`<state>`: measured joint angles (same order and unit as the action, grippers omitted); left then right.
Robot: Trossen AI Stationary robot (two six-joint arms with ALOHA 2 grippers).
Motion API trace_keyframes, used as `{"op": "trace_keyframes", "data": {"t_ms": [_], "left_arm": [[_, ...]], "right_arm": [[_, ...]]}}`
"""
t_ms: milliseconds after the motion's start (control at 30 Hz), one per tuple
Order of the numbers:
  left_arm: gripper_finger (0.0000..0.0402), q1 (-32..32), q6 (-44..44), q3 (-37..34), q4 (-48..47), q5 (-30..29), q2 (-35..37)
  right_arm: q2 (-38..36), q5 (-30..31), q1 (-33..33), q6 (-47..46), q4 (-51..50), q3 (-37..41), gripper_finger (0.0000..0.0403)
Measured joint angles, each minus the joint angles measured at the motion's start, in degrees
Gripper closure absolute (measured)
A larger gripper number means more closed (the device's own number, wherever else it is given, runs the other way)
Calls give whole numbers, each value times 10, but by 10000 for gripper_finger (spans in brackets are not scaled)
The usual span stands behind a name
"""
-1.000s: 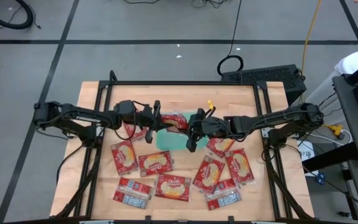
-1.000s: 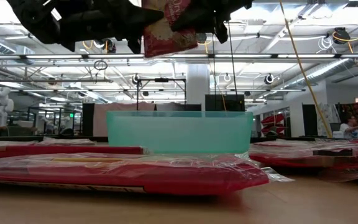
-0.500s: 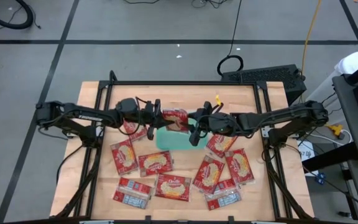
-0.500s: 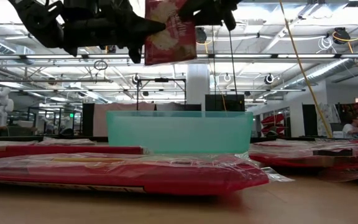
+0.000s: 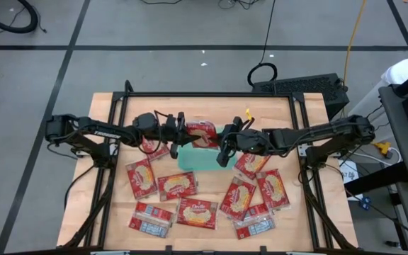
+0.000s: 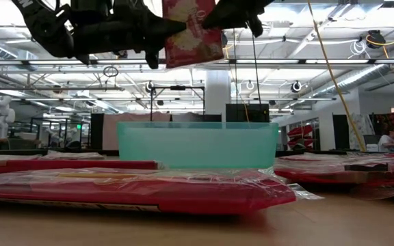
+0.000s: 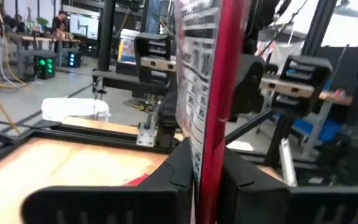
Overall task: Sort popcorn bags into baskets
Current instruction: Put the red popcorn bag into the green bin
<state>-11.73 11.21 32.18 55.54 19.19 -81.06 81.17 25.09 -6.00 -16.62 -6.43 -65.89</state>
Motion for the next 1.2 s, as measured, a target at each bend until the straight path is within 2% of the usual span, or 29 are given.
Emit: {"op": "trace_keyframes", "data": {"t_ms": [233, 333, 433, 533, 667, 900, 1067, 1200], "left_arm": [[237, -9, -58, 0, -82, 3, 6], [184, -25, -62, 1, -100, -1, 19], [144, -46, -66, 0, -157, -5, 43], [120, -63, -90, 1, -224, -25, 67], [117, -72, -139, 1, -311, -54, 87], [155, -72, -176, 0, -404, -78, 109], [186, -59, -212, 0, -454, -79, 125], [211, -40, -229, 0, -470, -107, 147]], "right_arm": [[-2, -1, 0, -98, -38, 1, 382], [-10, -28, 10, -149, -84, 1, 390], [-16, -59, 27, -205, -141, 1, 395], [-16, -95, 50, -261, -188, 1, 394], [-5, -158, 85, -288, -225, 0, 392], [30, -296, 150, -286, -240, 1, 391], [64, -369, 166, -223, -195, 1, 387], [77, -378, 165, -219, -145, 1, 386]]}}
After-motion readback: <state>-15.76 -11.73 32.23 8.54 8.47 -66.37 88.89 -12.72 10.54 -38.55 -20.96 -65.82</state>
